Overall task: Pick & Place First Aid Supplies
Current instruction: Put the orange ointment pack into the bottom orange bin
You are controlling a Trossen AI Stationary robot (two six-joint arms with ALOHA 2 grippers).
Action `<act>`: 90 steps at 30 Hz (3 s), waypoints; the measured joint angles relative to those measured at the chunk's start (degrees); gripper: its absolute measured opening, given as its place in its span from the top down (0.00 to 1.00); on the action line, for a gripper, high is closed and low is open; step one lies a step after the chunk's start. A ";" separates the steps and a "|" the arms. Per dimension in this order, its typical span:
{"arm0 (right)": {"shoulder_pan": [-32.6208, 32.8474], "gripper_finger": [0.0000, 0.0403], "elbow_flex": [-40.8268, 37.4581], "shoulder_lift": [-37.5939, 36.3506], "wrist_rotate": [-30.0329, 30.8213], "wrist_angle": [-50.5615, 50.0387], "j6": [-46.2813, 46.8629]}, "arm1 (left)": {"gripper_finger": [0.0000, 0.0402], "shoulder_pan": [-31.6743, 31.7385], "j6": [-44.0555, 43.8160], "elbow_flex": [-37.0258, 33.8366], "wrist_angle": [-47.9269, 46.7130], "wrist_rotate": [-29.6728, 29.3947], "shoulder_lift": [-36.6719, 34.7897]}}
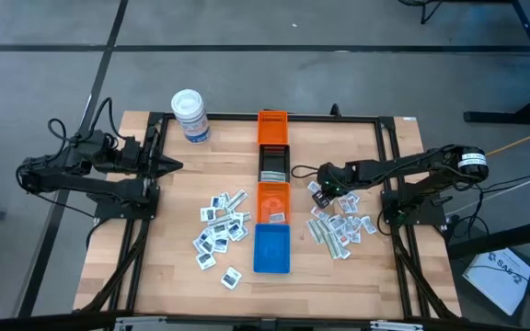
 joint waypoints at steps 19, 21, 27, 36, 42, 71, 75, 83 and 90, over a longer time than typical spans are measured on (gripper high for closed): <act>-0.02 0.79 -0.01 0.54 0.85 -0.18 4.83 | 0.98 -0.02 -0.01 0.00 0.00 0.01 0.01; -0.02 0.79 -0.39 1.18 0.62 0.18 5.02 | 0.98 -0.02 -0.01 0.00 0.00 0.01 0.01; -0.02 0.84 -1.38 1.49 0.60 2.47 4.61 | 0.97 -0.01 0.00 0.00 0.00 0.00 0.01; -0.02 0.98 -1.38 1.53 0.75 3.35 3.48 | 0.98 0.00 0.01 0.00 0.00 0.01 -0.01; 0.00 0.99 0.98 1.59 1.82 0.80 1.75 | 0.97 0.00 0.02 0.00 0.00 0.01 0.01; 2.23 0.90 2.47 2.40 -3.28 -0.81 -2.55 | 0.98 0.00 -0.01 0.00 0.00 0.01 0.01; 2.23 0.80 2.47 2.40 -1.77 -0.79 -3.23 | 0.97 -0.01 0.01 0.00 0.00 -0.01 -0.01; 2.21 0.66 2.47 2.40 -2.21 -0.79 -4.48 | 0.98 -0.02 0.02 0.00 0.00 0.01 0.01; 2.23 0.67 2.47 2.40 -2.28 -0.79 -4.48 | 0.97 0.00 -0.01 0.00 0.00 0.00 0.00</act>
